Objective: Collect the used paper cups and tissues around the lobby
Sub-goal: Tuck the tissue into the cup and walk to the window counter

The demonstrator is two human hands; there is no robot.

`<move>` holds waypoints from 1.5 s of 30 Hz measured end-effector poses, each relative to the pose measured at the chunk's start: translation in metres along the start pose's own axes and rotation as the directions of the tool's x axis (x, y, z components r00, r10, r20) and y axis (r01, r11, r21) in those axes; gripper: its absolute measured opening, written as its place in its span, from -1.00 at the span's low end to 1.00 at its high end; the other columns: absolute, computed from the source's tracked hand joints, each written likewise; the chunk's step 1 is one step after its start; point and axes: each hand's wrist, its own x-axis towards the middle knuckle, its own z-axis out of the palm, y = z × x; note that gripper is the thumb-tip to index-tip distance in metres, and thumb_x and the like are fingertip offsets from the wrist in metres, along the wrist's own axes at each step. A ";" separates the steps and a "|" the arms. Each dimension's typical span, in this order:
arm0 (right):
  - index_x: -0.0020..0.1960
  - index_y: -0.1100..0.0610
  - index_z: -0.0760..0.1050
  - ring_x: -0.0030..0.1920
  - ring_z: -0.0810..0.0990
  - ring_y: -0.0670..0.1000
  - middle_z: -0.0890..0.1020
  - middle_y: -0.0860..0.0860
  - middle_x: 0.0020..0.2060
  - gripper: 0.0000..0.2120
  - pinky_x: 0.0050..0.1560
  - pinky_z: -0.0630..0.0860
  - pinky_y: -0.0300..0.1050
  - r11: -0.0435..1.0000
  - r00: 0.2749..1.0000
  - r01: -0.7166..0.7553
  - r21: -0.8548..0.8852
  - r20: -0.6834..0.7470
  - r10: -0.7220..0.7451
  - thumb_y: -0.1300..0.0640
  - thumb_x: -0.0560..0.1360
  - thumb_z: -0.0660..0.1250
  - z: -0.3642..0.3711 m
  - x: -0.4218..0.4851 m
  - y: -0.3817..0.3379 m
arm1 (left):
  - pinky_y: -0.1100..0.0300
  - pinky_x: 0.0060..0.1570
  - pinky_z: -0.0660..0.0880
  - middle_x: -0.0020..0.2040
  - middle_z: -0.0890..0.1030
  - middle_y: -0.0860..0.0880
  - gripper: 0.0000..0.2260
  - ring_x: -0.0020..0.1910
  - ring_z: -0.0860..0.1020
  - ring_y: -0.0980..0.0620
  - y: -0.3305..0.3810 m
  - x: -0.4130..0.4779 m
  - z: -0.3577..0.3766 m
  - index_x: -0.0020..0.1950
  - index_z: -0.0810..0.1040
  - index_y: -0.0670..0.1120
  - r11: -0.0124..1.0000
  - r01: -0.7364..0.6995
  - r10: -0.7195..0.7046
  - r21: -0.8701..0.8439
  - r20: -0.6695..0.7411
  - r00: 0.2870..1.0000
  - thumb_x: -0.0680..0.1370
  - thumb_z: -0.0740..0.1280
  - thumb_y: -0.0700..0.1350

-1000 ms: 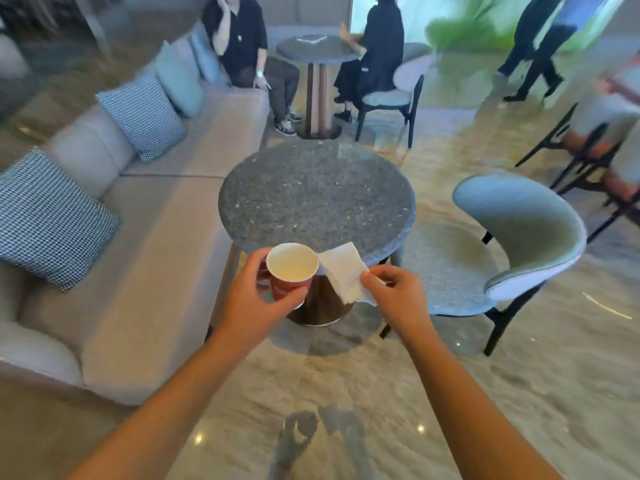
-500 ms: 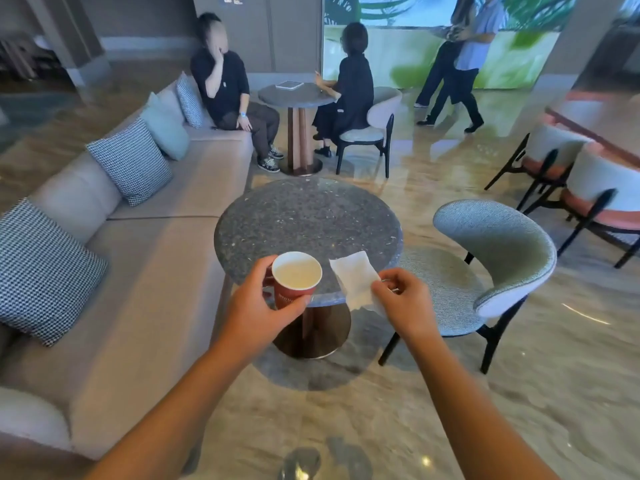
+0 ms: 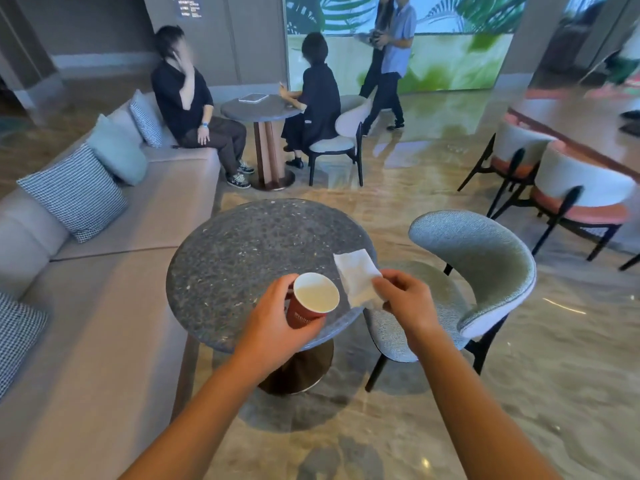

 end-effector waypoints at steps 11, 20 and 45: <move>-0.16 0.30 0.57 -0.29 0.57 -0.05 0.56 0.11 -0.36 -0.67 -0.27 0.54 -0.21 0.999 0.932 0.049 -0.015 -0.358 -0.051 0.04 0.59 0.31 -0.087 0.012 -0.022 | 0.10 0.17 0.60 0.20 0.60 0.26 -0.35 0.18 0.58 0.25 0.062 0.108 0.096 0.32 0.42 0.24 0.948 -0.255 0.309 -0.189 0.374 0.875 0.30 0.51 0.36; -0.04 0.20 0.63 -0.33 0.55 -0.03 0.60 -0.04 -0.39 -0.93 -0.22 0.54 -0.04 0.999 0.623 0.051 -0.009 -0.781 -0.039 0.29 0.49 0.41 -0.131 -0.080 -0.006 | 0.24 0.05 0.54 0.10 0.63 0.26 -0.45 0.09 0.58 0.30 0.136 0.081 0.168 0.27 0.45 0.24 0.791 -0.455 0.607 -0.410 0.623 0.494 0.35 0.57 0.22; -0.16 0.03 0.72 -0.19 0.63 -0.09 0.67 -0.09 -0.18 -0.63 -0.13 0.54 -0.17 0.951 0.104 -0.148 -0.273 -0.960 -0.259 0.47 0.41 0.32 -0.201 -0.376 0.019 | 0.28 -0.04 0.56 0.01 0.67 0.27 -0.49 -0.03 0.63 0.32 0.265 -0.178 0.225 0.24 0.49 0.21 0.606 -0.379 0.750 -0.700 0.661 -0.024 0.37 0.60 0.16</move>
